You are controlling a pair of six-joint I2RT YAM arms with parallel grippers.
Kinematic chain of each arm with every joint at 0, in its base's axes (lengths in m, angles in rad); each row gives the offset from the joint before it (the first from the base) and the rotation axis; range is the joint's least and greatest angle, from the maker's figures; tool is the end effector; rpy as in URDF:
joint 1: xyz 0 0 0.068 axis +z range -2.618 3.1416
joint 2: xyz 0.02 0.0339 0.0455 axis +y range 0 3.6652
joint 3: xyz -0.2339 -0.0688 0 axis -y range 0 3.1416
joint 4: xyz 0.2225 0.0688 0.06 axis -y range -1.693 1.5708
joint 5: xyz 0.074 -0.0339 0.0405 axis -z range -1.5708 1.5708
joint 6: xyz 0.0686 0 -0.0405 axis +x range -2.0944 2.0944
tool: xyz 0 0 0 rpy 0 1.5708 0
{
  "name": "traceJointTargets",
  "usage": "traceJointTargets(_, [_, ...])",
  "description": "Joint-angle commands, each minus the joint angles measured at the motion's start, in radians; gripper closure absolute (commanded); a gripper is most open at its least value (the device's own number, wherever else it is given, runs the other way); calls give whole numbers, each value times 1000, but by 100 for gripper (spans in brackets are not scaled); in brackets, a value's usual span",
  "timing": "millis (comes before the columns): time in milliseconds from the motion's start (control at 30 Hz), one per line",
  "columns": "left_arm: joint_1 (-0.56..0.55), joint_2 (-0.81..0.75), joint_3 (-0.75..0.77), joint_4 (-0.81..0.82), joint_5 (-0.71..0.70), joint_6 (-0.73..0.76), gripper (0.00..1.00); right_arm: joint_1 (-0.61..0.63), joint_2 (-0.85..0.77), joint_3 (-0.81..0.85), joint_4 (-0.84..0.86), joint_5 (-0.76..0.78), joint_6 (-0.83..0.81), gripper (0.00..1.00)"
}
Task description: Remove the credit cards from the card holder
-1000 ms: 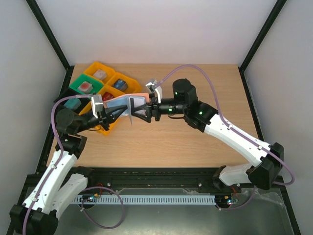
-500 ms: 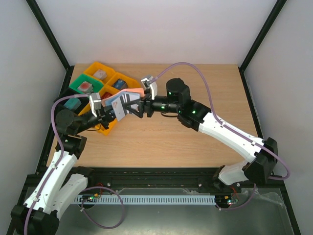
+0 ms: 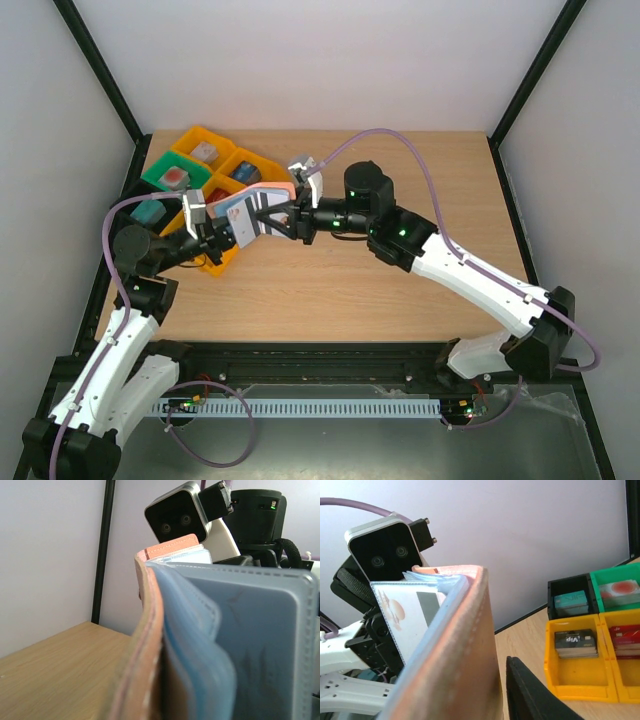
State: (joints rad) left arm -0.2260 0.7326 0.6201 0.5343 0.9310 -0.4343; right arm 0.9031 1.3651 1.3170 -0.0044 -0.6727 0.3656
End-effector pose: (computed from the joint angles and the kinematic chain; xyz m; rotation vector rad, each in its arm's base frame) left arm 0.1619 -0.0937 0.3516 0.7425 1.1955 -1.0851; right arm 0.1676 0.2815 0.3850 -1.0229 1.5308 1.4747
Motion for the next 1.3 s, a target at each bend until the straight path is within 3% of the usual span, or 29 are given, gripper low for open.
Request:
traceJointTargets(0, [-7, -17, -7, 71, 58, -27, 98, 4, -27, 23, -28, 8, -47, 76])
traceJointTargets(133, [-6, -21, -9, 71, 58, -35, 98, -3, -47, 42, -70, 21, -76, 97])
traceJointTargets(167, [-5, -22, -7, 69, 58, -33, 97, -6, -54, 45, -84, 23, -80, 98])
traceJointTargets(267, [-2, -26, -5, 64, 58, -30, 86, -22, -73, 57, -128, 28, -88, 98])
traceJointTargets(433, [6, -30, -1, 58, 61, -47, 53, -50, -98, 84, -212, 17, -94, 98])
traceJointTargets(600, [11, -35, -1, 65, 78, -43, 42, -60, -104, 112, -292, 33, -104, 98])
traceJointTargets(767, [12, -33, 9, -2, -2, -18, 38, -59, -90, 108, -244, -9, -72, 98])
traceJointTargets(900, [10, -30, 5, 76, 112, -60, 24, -60, -64, 140, -281, 23, -82, 98])
traceJointTargets(1100, [22, -26, 0, 48, 265, -64, 6, -60, -50, 170, -325, 28, -100, 98])
traceJointTargets(1200, [22, -25, 5, 30, 325, -49, 1, -61, -56, 180, -346, 39, -122, 98])
traceJointTargets(1267, [21, -24, 20, -19, 269, 12, 4, -61, -59, 178, -350, 21, -135, 98])
